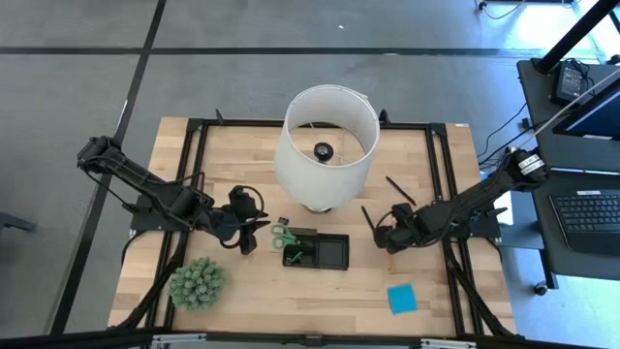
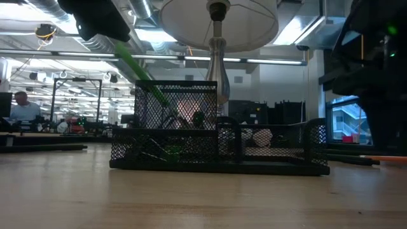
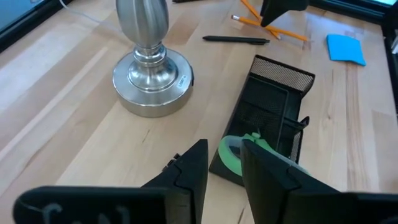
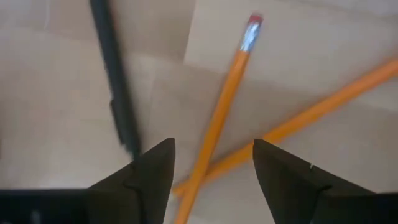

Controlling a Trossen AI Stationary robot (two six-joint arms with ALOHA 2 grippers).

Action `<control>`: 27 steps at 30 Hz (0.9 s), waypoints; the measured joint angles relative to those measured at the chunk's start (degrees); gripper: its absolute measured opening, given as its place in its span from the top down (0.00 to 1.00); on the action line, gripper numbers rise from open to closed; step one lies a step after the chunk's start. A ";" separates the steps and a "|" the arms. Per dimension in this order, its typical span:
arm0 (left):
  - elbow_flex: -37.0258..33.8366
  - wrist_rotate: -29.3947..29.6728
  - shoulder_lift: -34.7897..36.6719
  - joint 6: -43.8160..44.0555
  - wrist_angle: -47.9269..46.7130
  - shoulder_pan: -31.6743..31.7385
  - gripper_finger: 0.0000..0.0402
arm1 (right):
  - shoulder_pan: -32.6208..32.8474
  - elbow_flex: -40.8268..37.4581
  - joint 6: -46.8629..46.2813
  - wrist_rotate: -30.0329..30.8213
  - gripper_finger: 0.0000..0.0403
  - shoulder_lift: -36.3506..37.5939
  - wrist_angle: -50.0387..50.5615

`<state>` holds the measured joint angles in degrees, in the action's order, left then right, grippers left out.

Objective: Pick and place office supplies into organizer
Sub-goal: Put the left orange pencil into the black desk organizer

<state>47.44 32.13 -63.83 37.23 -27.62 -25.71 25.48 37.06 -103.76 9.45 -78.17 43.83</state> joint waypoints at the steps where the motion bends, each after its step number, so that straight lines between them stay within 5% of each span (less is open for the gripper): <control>1: 0.00 0.01 0.00 0.00 0.06 0.00 0.78 | -0.51 -0.32 0.55 0.00 0.46 0.00 -0.25; 17: 0.00 1.98 0.00 0.15 0.85 0.00 0.78 | -4.25 -5.57 4.06 -0.02 0.47 0.14 -7.29; 27: 0.00 2.95 -0.01 0.15 0.85 0.00 0.78 | -4.22 -5.68 6.91 -0.48 0.65 0.11 -6.81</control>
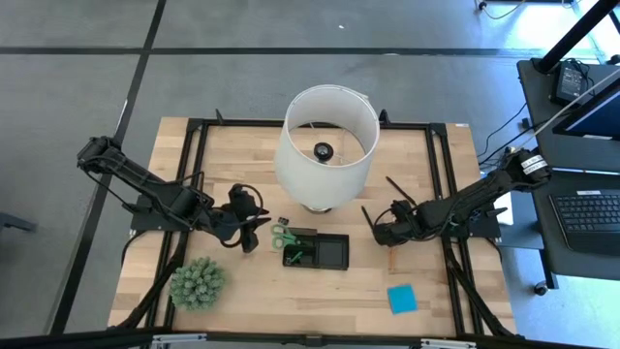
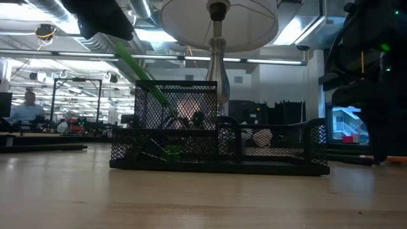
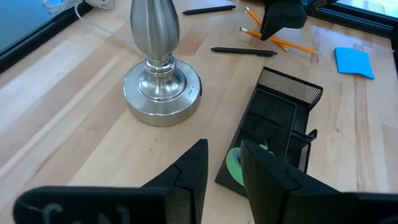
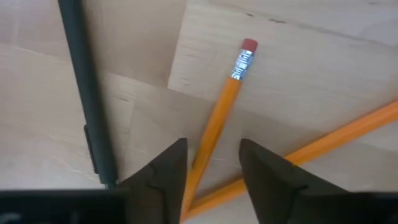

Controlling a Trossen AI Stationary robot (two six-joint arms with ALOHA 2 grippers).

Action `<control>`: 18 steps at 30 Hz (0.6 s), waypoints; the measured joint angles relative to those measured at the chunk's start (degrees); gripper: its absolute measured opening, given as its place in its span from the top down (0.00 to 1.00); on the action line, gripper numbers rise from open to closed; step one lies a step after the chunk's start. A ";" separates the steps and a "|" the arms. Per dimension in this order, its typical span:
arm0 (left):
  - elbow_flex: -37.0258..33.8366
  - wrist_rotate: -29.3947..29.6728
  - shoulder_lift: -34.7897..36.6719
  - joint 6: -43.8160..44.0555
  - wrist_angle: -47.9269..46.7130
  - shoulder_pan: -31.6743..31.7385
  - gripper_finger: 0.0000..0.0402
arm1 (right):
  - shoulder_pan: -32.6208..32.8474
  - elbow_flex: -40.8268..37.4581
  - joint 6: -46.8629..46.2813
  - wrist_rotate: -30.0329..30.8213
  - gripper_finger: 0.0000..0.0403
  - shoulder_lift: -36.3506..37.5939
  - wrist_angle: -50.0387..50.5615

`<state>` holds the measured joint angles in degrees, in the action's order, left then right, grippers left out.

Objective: Pick and place office supplies into organizer
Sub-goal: Put the left orange pencil into the black desk organizer

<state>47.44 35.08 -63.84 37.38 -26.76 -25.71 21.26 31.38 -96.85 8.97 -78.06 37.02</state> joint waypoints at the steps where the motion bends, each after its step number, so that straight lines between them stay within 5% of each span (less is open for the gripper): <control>1: 0.00 0.05 -0.02 0.01 -0.01 0.00 0.78 | 0.00 -0.02 0.18 -0.02 0.67 0.00 0.04; 18: 0.00 0.14 0.00 0.01 0.00 0.00 0.78 | -0.24 -0.13 -0.39 -0.06 0.82 -0.11 0.30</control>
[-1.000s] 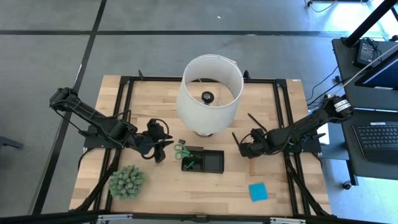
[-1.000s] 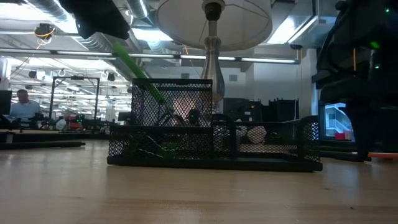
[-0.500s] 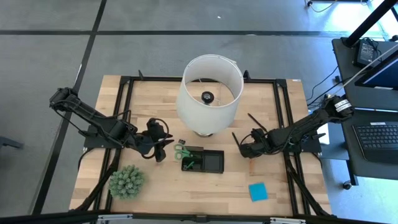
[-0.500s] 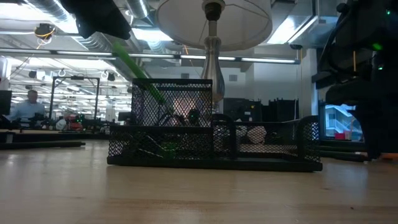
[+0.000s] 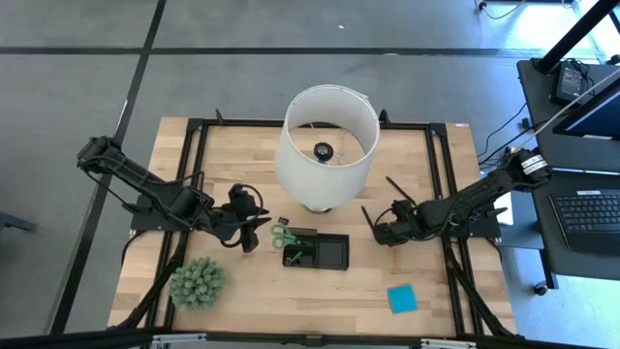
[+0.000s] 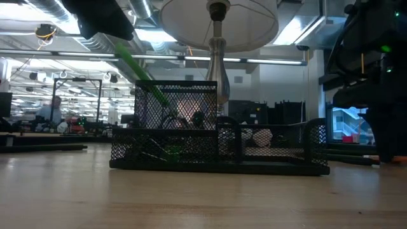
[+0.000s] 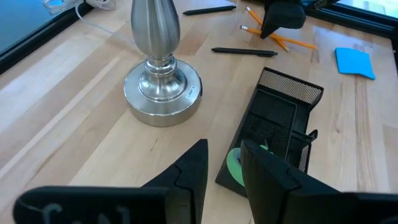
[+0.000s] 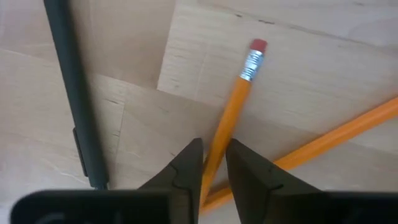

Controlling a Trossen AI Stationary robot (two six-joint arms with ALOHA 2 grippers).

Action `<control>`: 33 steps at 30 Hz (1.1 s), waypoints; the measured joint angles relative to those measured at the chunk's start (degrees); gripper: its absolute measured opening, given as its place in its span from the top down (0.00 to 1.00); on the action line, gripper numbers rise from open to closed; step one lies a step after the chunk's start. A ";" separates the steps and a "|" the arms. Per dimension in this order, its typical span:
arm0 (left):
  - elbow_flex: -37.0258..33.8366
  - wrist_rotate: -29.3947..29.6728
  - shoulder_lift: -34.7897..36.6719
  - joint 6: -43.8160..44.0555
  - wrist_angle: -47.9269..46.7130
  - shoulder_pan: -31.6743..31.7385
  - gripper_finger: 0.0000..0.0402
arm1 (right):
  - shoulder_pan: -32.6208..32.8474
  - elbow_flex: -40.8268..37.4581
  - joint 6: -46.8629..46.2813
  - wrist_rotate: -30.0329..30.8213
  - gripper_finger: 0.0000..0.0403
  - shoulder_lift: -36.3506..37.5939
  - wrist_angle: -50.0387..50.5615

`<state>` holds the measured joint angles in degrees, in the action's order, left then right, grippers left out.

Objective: Pick and place office supplies into organizer
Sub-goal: Put the left orange pencil into the black desk organizer

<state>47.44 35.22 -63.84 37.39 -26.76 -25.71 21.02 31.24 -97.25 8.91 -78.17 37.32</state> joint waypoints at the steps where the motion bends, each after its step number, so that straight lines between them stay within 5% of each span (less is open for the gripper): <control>1: 0.00 0.00 0.00 0.00 -0.01 0.00 0.78 | -0.13 0.00 0.01 -0.07 0.83 0.00 0.01; 17: 0.00 -0.02 -0.01 0.00 -0.01 -0.02 0.78 | -0.46 1.88 4.63 -0.14 0.93 -0.20 1.76; 33: -0.02 -0.02 0.00 -0.02 -0.02 -0.02 0.78 | 1.24 21.62 21.70 11.53 0.93 0.07 2.41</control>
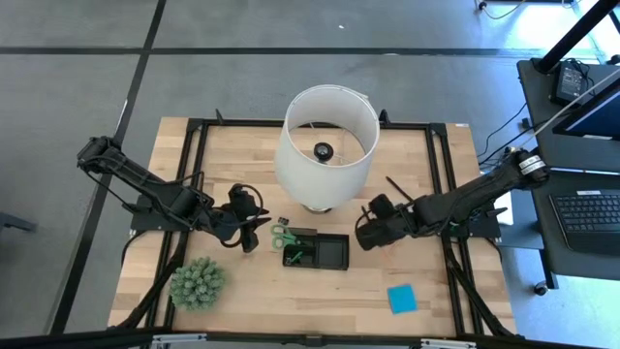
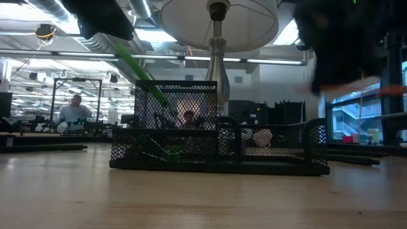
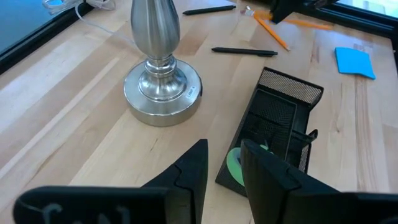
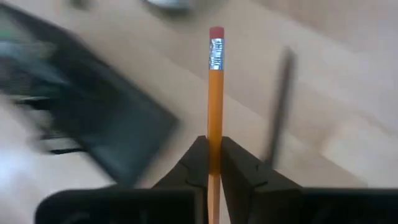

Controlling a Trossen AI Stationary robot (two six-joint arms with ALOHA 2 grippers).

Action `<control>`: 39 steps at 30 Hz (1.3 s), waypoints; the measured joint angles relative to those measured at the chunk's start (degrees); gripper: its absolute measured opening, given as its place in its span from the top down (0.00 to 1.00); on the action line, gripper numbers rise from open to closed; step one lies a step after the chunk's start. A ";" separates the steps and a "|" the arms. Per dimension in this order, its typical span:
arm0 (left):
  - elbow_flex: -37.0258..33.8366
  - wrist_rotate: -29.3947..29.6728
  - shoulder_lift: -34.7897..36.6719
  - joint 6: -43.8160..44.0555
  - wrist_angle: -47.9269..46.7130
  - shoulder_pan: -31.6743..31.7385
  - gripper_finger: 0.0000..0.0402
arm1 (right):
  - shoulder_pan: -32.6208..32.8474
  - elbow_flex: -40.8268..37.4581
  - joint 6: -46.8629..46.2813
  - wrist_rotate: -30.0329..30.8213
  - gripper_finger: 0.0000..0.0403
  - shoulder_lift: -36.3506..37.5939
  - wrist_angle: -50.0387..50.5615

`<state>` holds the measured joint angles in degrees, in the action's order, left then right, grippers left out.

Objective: Pick and place office supplies into organizer
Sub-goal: Put the left orange pencil into the black desk organizer

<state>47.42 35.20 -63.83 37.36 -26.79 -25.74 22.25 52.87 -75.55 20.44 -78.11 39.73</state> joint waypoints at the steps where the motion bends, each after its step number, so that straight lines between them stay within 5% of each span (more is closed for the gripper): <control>1: 0.00 0.00 0.00 0.00 0.00 0.00 0.78 | 0.60 1.86 2.38 1.69 0.93 0.02 -0.64; 7: 0.00 -0.02 -0.02 0.00 0.00 0.00 0.78 | 3.79 8.13 24.17 12.41 0.93 -0.02 -18.75; 13: 0.00 -1.62 0.01 -0.91 -0.02 -0.58 0.78 | 2.86 8.01 46.85 13.07 0.94 -4.24 -39.50; 21: 0.00 -4.38 0.22 0.35 -0.40 -2.39 0.78 | 1.84 8.06 49.00 9.43 0.94 -11.65 -44.29; 32: 0.00 -4.22 0.24 0.92 -0.41 -2.29 0.78 | 1.50 8.10 49.02 9.45 0.94 -12.37 -45.42; 39: 0.00 -4.22 0.25 1.06 -0.38 -2.29 0.78 | -0.18 8.10 54.11 9.39 0.94 -15.54 -56.31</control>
<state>47.42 30.98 -63.58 38.42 -27.17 -28.03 22.07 60.97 -21.44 29.83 -93.64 -16.58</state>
